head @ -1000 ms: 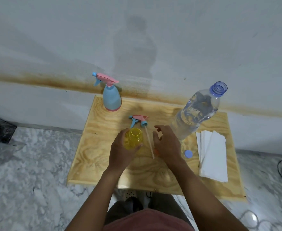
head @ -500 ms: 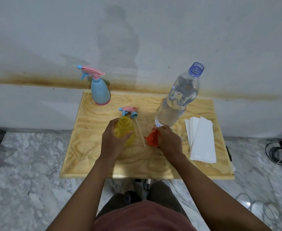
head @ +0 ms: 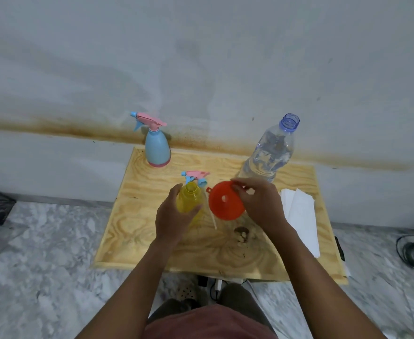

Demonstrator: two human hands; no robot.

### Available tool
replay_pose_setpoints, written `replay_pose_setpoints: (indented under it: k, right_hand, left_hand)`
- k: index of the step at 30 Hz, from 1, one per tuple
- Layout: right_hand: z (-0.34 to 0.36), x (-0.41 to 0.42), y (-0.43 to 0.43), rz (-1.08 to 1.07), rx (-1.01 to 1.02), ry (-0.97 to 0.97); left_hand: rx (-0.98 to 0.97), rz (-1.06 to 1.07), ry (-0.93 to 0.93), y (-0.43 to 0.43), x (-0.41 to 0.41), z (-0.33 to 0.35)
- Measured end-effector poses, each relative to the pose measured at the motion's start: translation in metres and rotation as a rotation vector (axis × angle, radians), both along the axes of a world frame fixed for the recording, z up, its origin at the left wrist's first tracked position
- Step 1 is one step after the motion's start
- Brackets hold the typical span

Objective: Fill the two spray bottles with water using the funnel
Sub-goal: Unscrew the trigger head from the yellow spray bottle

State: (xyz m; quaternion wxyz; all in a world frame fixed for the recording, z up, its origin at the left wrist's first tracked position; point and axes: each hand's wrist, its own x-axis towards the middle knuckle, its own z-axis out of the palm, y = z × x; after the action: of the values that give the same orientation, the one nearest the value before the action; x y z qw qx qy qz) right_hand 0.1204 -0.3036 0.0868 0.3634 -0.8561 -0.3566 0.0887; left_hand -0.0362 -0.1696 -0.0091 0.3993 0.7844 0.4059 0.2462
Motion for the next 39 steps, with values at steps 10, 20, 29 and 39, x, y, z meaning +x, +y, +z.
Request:
replay_pose_setpoints:
  k: [10,20,29,39]
  right_hand:
    - [0.042,0.005,0.068,0.251,0.135,0.151]
    - [0.025,-0.001,0.081,0.264,0.026,0.212]
    - [0.008,-0.002,0.089,0.246,0.023,0.333]
    - [-0.074,-0.028,0.047,0.169,-0.055,0.566]
  left_hand:
    - [-0.242,-0.093,-0.184,0.023,-0.024,0.039]
    - [-0.422,0.005,-0.325,0.029,-0.014,0.095]
    - [-0.456,0.151,-0.332,0.033,-0.004,0.093]
    - [-0.423,0.164,-0.332,0.032,-0.007,0.090]
